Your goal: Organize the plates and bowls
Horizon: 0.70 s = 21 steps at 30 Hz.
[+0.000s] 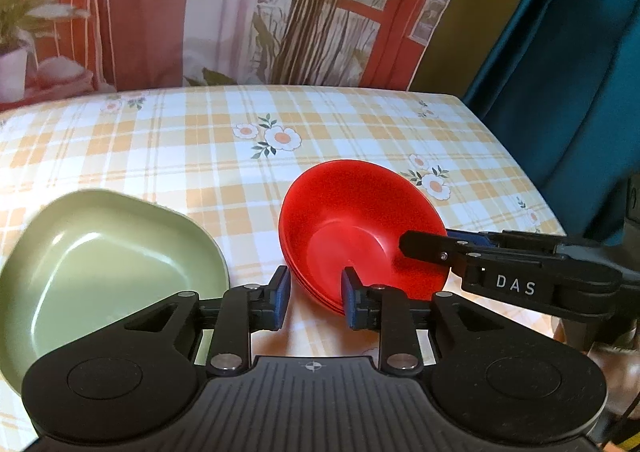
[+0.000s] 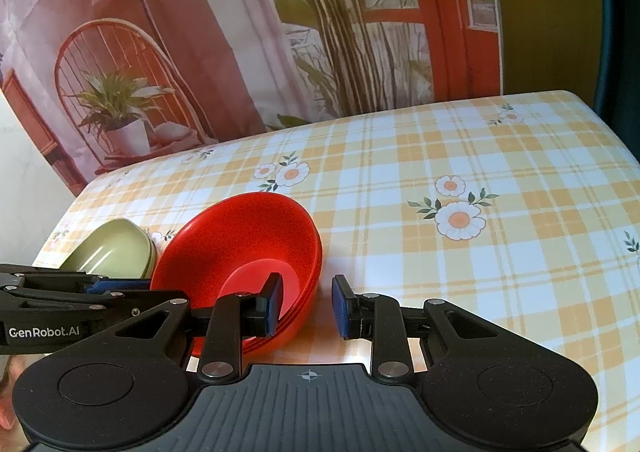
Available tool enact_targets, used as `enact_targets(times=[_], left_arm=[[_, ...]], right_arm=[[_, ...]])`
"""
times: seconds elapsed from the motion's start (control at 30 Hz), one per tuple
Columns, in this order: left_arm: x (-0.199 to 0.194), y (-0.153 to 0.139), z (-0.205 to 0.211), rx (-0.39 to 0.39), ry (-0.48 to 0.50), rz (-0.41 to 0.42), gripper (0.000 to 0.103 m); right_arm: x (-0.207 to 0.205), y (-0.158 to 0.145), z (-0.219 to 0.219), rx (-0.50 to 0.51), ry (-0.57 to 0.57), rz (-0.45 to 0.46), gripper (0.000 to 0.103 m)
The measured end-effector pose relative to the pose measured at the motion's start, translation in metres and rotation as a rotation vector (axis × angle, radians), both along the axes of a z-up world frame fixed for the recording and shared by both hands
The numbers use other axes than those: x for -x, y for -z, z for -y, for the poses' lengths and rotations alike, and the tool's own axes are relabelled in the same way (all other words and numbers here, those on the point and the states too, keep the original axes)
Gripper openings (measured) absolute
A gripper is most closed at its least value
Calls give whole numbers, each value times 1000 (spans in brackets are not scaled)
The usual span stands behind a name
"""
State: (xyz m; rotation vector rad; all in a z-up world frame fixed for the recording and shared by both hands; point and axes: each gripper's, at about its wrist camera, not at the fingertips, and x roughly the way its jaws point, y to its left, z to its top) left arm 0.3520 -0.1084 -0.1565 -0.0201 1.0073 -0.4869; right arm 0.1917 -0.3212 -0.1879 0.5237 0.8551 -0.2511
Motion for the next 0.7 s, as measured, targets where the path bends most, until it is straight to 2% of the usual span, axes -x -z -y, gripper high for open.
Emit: enact_targets(times=[0.23,0.7], left_arm=[[-2,3,-3,53,-17,-43,29],[2,3,-1,41,-19,-8,28]], right_arm=[[1,1,-1,-11,-1,4,24],[8,3,-7,-24,36,33,21]])
